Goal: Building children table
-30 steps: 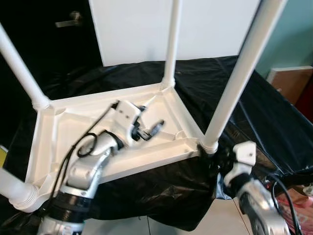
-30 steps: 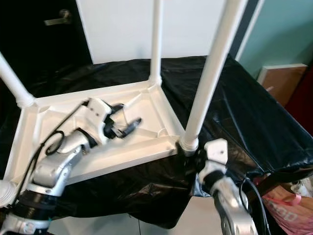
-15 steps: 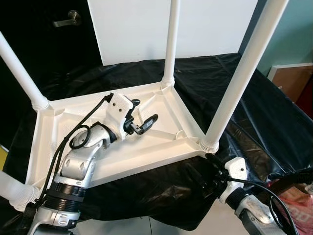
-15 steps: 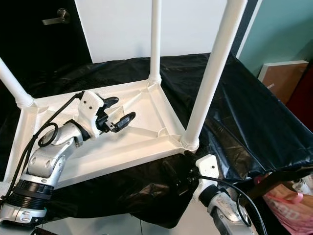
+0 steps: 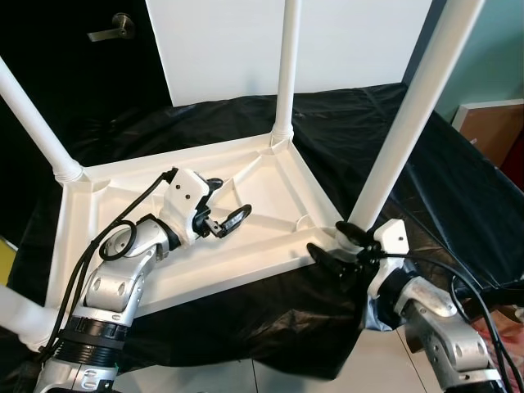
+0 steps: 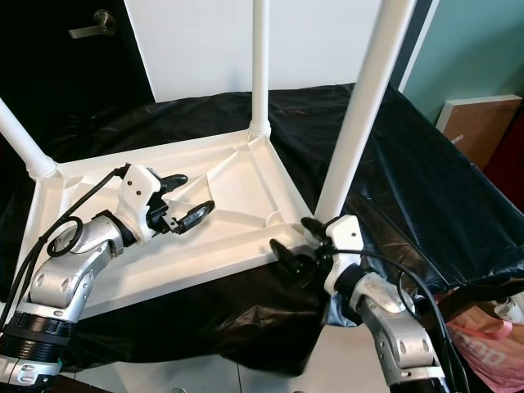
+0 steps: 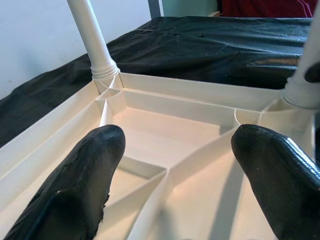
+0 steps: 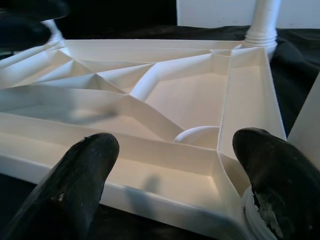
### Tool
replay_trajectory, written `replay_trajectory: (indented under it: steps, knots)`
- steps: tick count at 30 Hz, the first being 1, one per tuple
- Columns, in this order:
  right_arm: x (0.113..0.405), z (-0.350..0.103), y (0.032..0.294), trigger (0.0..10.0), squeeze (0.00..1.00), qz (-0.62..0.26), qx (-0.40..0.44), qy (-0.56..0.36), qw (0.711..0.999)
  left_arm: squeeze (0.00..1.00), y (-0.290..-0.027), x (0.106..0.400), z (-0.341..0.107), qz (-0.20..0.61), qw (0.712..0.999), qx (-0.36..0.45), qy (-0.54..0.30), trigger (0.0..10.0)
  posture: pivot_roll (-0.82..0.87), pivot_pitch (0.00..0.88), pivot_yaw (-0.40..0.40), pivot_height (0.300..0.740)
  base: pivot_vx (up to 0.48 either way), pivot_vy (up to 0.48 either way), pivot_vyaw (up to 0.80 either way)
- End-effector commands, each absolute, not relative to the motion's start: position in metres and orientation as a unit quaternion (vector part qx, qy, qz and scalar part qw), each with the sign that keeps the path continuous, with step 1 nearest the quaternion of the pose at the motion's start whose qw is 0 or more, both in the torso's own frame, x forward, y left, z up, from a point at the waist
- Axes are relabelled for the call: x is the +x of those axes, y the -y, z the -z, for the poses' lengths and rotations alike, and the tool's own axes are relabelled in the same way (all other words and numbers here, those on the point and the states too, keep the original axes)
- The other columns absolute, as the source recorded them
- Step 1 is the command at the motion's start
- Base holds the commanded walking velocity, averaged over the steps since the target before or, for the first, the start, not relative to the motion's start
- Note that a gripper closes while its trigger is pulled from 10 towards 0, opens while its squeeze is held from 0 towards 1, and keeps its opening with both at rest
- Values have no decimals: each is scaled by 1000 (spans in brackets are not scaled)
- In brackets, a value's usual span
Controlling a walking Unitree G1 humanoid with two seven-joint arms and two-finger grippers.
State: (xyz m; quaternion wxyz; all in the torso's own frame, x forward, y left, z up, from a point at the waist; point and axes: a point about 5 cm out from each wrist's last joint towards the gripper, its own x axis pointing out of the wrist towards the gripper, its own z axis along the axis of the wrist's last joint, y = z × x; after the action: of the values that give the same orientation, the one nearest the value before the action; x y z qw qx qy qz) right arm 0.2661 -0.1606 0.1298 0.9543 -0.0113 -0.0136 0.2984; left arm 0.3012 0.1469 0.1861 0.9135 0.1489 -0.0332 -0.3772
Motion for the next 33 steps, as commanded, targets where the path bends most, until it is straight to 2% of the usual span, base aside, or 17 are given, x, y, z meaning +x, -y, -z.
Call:
replay_trajectory:
  steps: [1,5,11,16,21,23,26,28,33]
  knots:
    - [274,-135,182,10000,0,-251,-19,24,967,0,-145,298,-185,398,902,164,30,10000,-131,55,-6,740,0,0,0]
    - [279,-139,190,10000,0,-234,-24,30,971,0,-143,294,-184,412,896,163,22,10000,-136,53,0,740,0,0,0]
    - [283,-143,194,10000,0,-204,-20,45,978,0,-147,277,-175,409,903,130,-2,10000,-146,50,17,740,0,0,0]
    - [288,-144,203,10000,0,-162,-21,55,985,0,-167,266,-168,375,921,106,-17,10000,-120,41,-6,740,0,0,0]
    - [296,-147,216,10000,0,-139,-28,62,988,0,-181,264,-168,376,918,125,-23,10000,-94,37,-31,740,0,0,0]
    - [302,-150,225,10000,0,-125,-38,66,989,0,-193,269,-170,375,914,150,-29,10000,-87,38,-35,740,0,0,0]
    - [306,-151,230,10000,0,-114,-43,68,990,0,-199,274,-173,370,914,162,-28,10000,-79,38,-42,740,0,0,0]
    - [312,-154,244,10000,0,-77,-57,71,993,0,-204,295,-182,356,916,184,-15,10000,-76,42,-45,740,0,0,0]
    - [317,-154,253,10000,0,-43,-68,70,994,0,-193,314,-193,361,912,194,9,10000,-80,52,-38,740,0,0,0]
